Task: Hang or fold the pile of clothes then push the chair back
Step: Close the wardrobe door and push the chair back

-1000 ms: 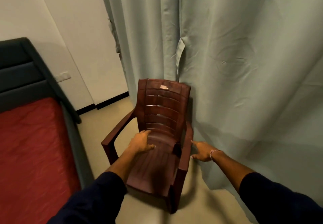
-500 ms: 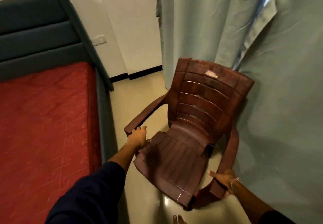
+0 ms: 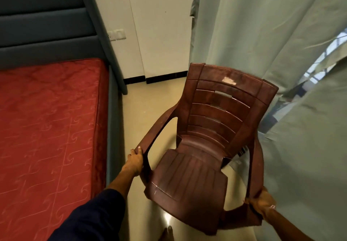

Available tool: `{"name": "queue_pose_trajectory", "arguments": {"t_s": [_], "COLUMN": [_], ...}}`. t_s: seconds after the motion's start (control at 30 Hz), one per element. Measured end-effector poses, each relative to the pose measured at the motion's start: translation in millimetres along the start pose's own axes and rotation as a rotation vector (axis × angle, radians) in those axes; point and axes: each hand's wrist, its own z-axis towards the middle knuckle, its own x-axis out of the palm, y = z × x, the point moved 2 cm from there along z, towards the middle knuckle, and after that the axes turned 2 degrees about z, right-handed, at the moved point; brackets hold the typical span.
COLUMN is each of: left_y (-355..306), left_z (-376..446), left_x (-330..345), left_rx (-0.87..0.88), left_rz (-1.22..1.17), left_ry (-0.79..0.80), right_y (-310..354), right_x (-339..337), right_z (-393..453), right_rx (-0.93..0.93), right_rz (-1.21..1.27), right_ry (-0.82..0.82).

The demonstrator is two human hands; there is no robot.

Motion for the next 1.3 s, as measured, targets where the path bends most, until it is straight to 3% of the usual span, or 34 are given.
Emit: {"name": "queue_pose_trajectory", "arguments": {"t_s": [0.17, 0.33, 0.4, 0.6, 0.97, 1.13, 1.3], "left_y": [26.3, 39.8, 46.5, 55.6, 64.0, 67.5, 68.8], "left_z": [33.3, 57.9, 66.8, 84.9, 133.7, 167.5, 207.1], "left_x": [-8.0, -27.3, -37.5, -63.4, -106.2, -120.1, -143.8], "left_rx": [-0.026, -0.097, -0.102, -0.123, -0.133, -0.108, -0.082], "left_rz": [-0.007, -0.032, -0.047, -0.09, -0.135, -0.068, 0.06], "left_ry": [-0.076, -0.176, -0.183, -0.189, -0.22, -0.267, -0.333], "right_y": [56.1, 120.8, 148.6, 208.2, 282.0, 318.4, 364.7], "right_x": [-5.2, -14.5, -12.2, 4.3, 35.7, 51.5, 63.0], "right_z": [45.9, 84.6, 88.0, 99.0, 118.7, 137.9, 165.2], "right_rx": [-0.143, -0.175, -0.2, -0.329, -0.541, -0.634, -0.565], "right_rz": [-0.096, -0.286, -0.414, -0.473, -0.513, -0.527, -0.395], "right_ry": [0.079, 0.335, 0.359, 0.312, -0.001, 0.005, 0.063]}}
